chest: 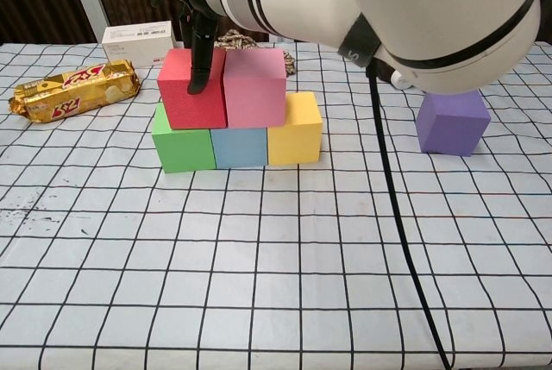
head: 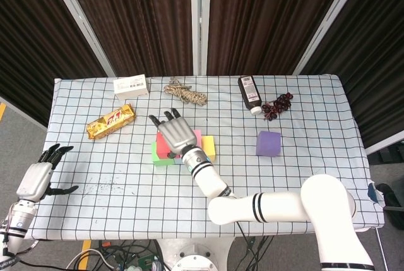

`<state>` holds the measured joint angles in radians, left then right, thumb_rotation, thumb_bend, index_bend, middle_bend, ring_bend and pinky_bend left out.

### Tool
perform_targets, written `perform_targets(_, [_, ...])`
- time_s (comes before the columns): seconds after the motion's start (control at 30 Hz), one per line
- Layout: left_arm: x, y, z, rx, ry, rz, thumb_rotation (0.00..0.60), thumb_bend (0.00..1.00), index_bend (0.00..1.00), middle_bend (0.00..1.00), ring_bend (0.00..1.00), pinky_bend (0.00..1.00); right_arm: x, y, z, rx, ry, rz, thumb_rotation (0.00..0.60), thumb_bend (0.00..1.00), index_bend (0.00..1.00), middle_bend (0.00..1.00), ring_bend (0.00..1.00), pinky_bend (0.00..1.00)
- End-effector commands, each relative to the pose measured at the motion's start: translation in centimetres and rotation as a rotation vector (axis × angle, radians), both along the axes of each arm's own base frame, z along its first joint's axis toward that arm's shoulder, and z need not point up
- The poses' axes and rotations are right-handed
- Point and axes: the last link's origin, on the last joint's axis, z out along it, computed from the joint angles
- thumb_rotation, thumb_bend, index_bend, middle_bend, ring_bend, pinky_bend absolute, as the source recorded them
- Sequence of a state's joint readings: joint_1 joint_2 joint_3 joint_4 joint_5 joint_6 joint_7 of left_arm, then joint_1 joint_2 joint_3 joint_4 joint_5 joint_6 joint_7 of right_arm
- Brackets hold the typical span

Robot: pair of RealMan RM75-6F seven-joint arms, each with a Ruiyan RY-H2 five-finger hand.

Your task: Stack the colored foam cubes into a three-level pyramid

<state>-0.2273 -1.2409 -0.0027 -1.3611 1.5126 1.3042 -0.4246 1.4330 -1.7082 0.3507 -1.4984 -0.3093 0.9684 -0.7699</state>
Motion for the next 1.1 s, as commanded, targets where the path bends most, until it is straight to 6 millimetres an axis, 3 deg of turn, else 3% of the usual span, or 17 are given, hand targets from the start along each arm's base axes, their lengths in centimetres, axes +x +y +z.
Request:
perform_targets(0.03, [0.01, -0.01, -0.01, 0.000, 0.000, -0.001, 0.600, 0.00, 0.12, 0.12, 0.00, 0.10, -0.07, 0.01, -0.10, 0.001, 0.007, 0.001, 0.600, 0.08, 0.00, 0.40, 0.07, 0.00])
perform_targets(1.1, [-0.05, 0.05, -0.07, -0.002, 0.000, 0.000, 0.600, 0.00, 0.12, 0.12, 0.00, 0.10, 0.08, -0.42, 0.05, 0.019, 0.004, 0.015, 0.600, 0.08, 0.00, 0.40, 0.08, 0.00])
